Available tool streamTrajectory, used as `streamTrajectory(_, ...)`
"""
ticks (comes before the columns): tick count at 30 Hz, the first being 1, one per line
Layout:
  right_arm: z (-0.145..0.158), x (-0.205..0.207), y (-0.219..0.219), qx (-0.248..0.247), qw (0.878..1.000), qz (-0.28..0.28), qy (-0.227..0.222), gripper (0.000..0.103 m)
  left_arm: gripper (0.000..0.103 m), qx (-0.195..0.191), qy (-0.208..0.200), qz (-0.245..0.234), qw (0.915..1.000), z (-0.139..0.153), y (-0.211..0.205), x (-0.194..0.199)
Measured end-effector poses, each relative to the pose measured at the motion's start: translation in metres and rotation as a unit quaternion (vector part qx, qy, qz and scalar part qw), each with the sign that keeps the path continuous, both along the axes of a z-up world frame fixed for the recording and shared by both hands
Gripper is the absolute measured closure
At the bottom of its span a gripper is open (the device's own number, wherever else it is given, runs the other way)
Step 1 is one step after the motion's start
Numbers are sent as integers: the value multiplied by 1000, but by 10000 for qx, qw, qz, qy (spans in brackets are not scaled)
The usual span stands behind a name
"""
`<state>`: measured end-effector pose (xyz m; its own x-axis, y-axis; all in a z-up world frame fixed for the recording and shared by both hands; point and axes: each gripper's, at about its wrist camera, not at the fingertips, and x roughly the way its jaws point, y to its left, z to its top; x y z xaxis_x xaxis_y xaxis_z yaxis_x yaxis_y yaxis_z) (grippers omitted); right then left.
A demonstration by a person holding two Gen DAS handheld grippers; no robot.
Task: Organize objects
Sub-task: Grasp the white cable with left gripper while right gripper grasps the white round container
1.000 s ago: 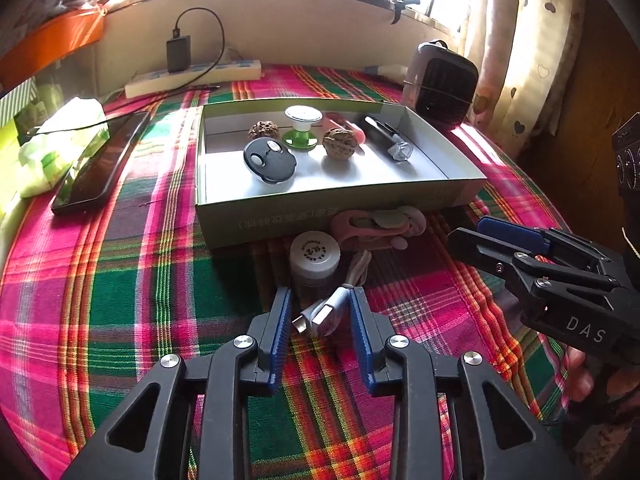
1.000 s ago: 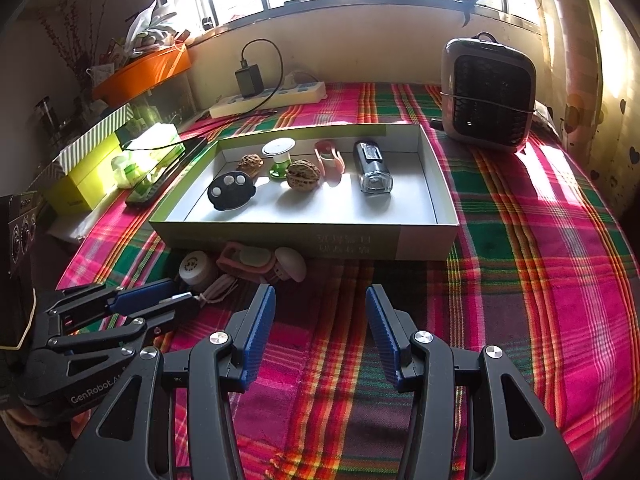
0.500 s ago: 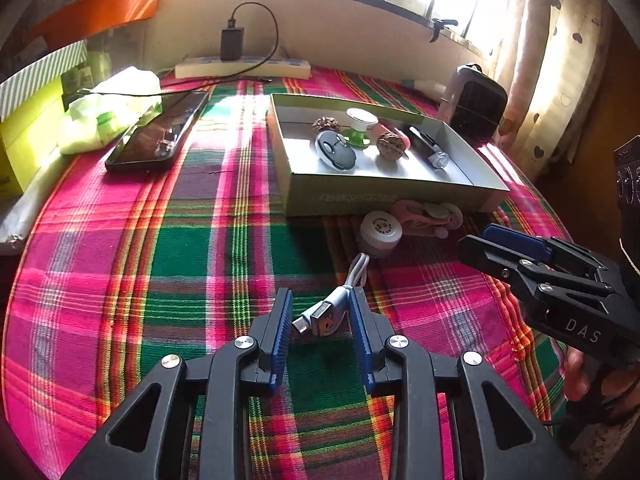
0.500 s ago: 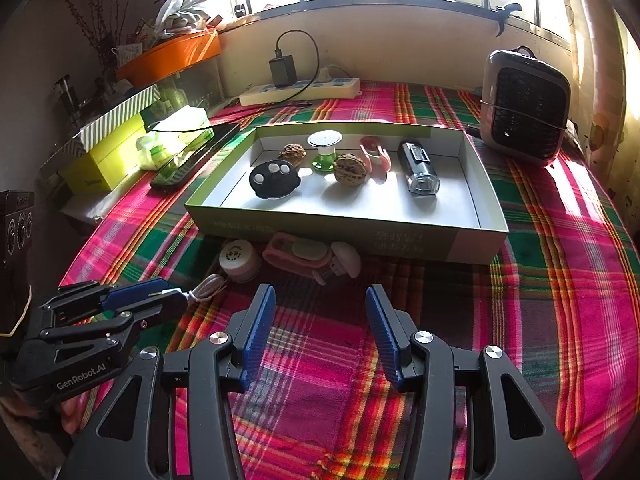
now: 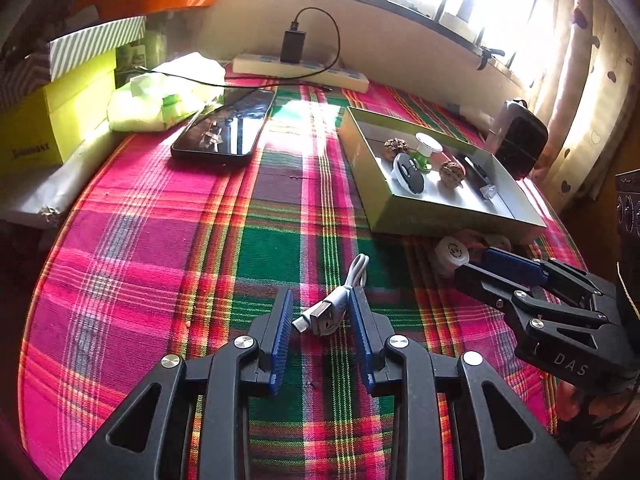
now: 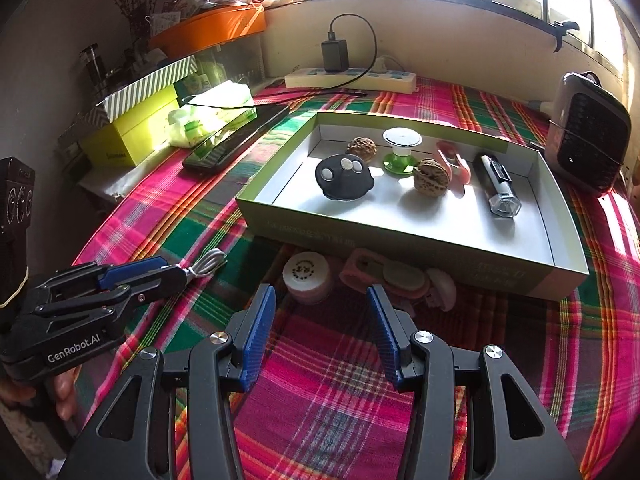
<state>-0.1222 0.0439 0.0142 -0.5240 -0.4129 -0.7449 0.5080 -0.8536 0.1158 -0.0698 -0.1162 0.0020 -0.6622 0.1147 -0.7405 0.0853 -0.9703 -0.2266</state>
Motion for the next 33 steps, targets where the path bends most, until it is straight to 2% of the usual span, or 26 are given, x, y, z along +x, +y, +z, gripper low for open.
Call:
streamTrajectory(14,-9,-10,-21,-24,9992,323,-229,54,76,-90,1,-46,9999,0,-2,-5)
streamTrajectory(18,-9,-12,-24,-20,9994,284,-192,54,68,-85,13,-188,9998,0,-1,-8)
streamTrajectory(23,-9,-11,-28,91,9995,273,-103,54,67,-163,37,-273,9995,0,2,-9)
streamTrajectory(31,-9,-12,-25,169,9998,98,-62,71,69,-188,31,-266,9995,0,1,-11)
streamTrajectory(33,-9,-12,-25,171,9998,93,-59,73,77,-228,18,-223,9995,0,0,-13)
